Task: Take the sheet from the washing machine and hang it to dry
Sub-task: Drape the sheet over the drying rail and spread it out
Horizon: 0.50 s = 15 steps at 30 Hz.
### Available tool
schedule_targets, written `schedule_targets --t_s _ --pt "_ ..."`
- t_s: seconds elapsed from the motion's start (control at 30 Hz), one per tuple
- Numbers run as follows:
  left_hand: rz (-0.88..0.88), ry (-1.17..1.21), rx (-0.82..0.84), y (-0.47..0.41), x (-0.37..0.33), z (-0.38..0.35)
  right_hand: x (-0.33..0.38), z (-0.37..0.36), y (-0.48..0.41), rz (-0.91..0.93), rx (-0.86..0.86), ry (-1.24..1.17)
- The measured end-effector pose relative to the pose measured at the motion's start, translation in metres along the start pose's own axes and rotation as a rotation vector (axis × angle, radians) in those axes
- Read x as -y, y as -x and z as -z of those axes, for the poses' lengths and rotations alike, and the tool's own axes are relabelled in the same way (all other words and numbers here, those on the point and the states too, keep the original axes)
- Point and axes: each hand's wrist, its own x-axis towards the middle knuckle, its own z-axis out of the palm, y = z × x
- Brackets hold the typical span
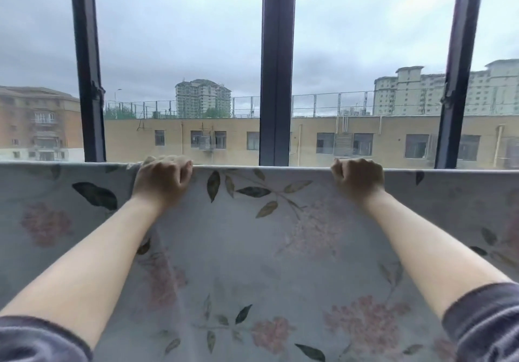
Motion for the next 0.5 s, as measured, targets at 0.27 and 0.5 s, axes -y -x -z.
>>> schedule_targets --t_s 0.27,0.5 --pt "0.004 0.041 -0.049 0.003 0.018 -0.005 0.084 0.013 0.003 0.052 -0.059 -0.073" --pt "-0.01 0.076 -0.038 0.006 0.019 -0.001 0.2 0.02 0.0 0.116 -0.112 -0.141"
